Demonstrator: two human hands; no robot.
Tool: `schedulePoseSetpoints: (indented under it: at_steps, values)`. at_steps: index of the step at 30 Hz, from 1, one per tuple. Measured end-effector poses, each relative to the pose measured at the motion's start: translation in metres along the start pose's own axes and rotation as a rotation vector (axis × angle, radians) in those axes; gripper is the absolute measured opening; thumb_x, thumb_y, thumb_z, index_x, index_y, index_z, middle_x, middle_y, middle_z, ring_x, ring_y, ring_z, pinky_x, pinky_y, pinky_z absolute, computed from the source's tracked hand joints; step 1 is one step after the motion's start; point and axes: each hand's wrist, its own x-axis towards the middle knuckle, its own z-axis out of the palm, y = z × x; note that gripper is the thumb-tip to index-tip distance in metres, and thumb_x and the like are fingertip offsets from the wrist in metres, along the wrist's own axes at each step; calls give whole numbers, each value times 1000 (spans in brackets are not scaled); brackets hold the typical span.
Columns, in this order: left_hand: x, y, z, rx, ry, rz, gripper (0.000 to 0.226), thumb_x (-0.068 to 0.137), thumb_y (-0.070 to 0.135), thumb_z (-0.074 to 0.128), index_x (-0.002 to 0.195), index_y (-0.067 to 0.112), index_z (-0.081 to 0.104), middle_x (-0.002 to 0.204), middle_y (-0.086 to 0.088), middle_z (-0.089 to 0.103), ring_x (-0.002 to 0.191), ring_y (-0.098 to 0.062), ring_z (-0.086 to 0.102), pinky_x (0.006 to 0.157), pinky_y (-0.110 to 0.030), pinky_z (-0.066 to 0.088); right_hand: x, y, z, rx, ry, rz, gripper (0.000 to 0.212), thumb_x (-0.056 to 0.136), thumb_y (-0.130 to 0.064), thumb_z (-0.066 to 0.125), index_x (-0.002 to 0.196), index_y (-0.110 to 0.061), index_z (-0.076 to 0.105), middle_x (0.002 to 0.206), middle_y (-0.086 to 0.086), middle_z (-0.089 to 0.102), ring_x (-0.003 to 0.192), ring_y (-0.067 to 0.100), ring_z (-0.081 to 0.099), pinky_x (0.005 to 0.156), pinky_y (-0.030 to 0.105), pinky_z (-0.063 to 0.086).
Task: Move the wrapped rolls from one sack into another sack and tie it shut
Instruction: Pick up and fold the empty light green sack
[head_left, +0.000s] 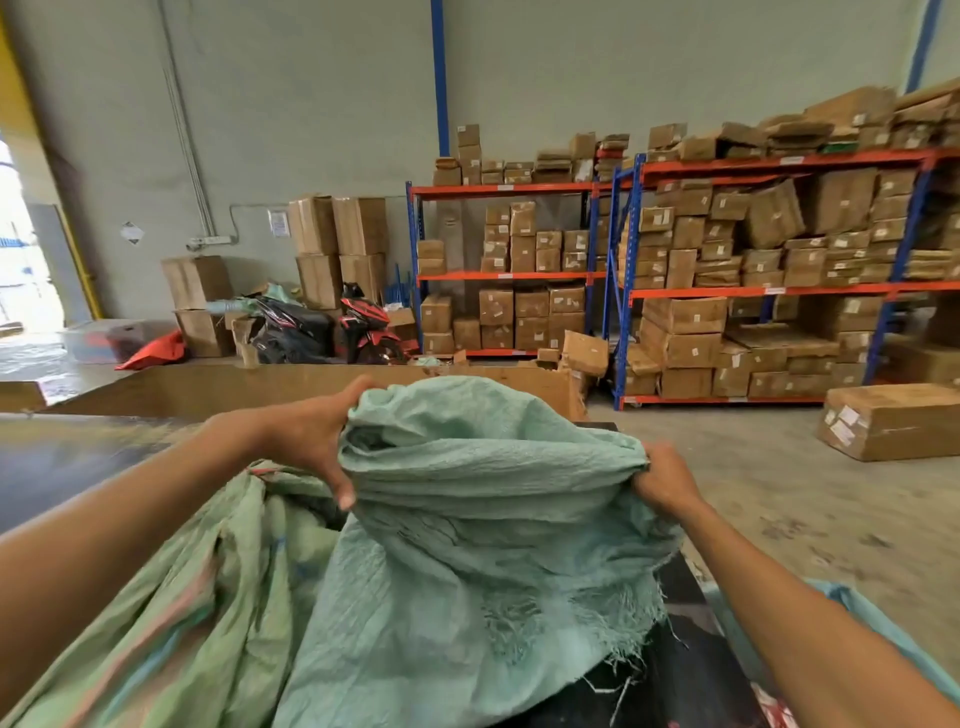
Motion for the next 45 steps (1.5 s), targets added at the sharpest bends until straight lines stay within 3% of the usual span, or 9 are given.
schedulePoseSetpoints:
  at_steps: [6, 11, 17, 22, 27, 32, 37, 43, 45]
  values:
    - [8, -7, 10, 316, 622, 27, 50, 68, 45, 78, 115, 39, 63, 109, 8, 71, 100, -19, 67, 83, -37, 54, -7, -12, -14, -33, -92, -100, 52, 74, -15, 53, 120, -37, 64, 105, -11, 69, 96, 15, 62, 82, 36, 52]
    - [12, 5, 7, 306, 951, -481, 25, 72, 40, 78, 88, 21, 70, 75, -4, 64, 75, -30, 64, 69, -39, 53, -16, -30, -14, -157, -289, -178, 30, 66, -12, 61, 92, -25, 66, 90, -4, 69, 89, 20, 65, 76, 37, 56]
    - [14, 22, 6, -235, 834, -843, 46, 81, 49, 67, 94, 6, 59, 90, -12, 59, 81, -30, 56, 82, -38, 50, -15, -61, -33, 16, -480, -108, 30, 76, -35, 66, 99, -16, 73, 98, 1, 75, 95, 20, 69, 87, 41, 56]
    - [33, 31, 14, -774, 726, -718, 63, 74, 42, 73, 119, 0, 61, 96, -12, 69, 79, -28, 69, 75, -39, 60, -7, -87, -28, 482, -449, 225, 66, 60, -46, 76, 116, -13, 67, 103, 11, 75, 95, 27, 73, 84, 43, 60]
    - [34, 103, 12, -973, 504, -450, 18, 92, 20, 66, 95, 4, 59, 82, -7, 61, 70, -18, 58, 43, -19, 49, -27, -142, -26, 851, -401, 324, 29, 95, -25, 62, 106, 1, 64, 91, 18, 73, 86, 30, 70, 77, 38, 60]
    - [29, 125, 33, -926, 127, -277, 37, 91, 38, 66, 120, 19, 54, 106, -7, 68, 97, -25, 66, 90, -39, 56, -36, -180, -17, 1076, -467, 272, 38, 101, -42, 49, 105, -9, 68, 113, 19, 70, 108, 32, 65, 103, 48, 49]
    - [34, 98, 69, -858, 544, -148, 137, 38, 48, 98, 146, 35, 16, 136, 2, 51, 122, -20, 55, 108, -49, 43, -45, -192, -21, 1252, -629, 151, 54, 89, -46, 57, 125, -7, 64, 127, 18, 66, 120, 32, 61, 104, 48, 47]
    - [31, 90, 78, -1088, 835, -126, 85, 41, 26, 95, 119, 20, 62, 107, -2, 74, 99, -20, 71, 91, -48, 56, -58, -202, -31, 1295, -756, -35, 48, 101, -39, 44, 139, -11, 53, 136, 16, 60, 129, 33, 54, 108, 48, 43]
    - [31, 89, 76, -1174, 851, -129, 69, 52, 18, 92, 115, 18, 66, 103, -4, 75, 97, -23, 72, 89, -48, 57, -59, -203, -42, 1035, -578, -198, 42, 99, -39, 52, 132, -13, 59, 124, 10, 68, 117, 29, 63, 95, 42, 52]
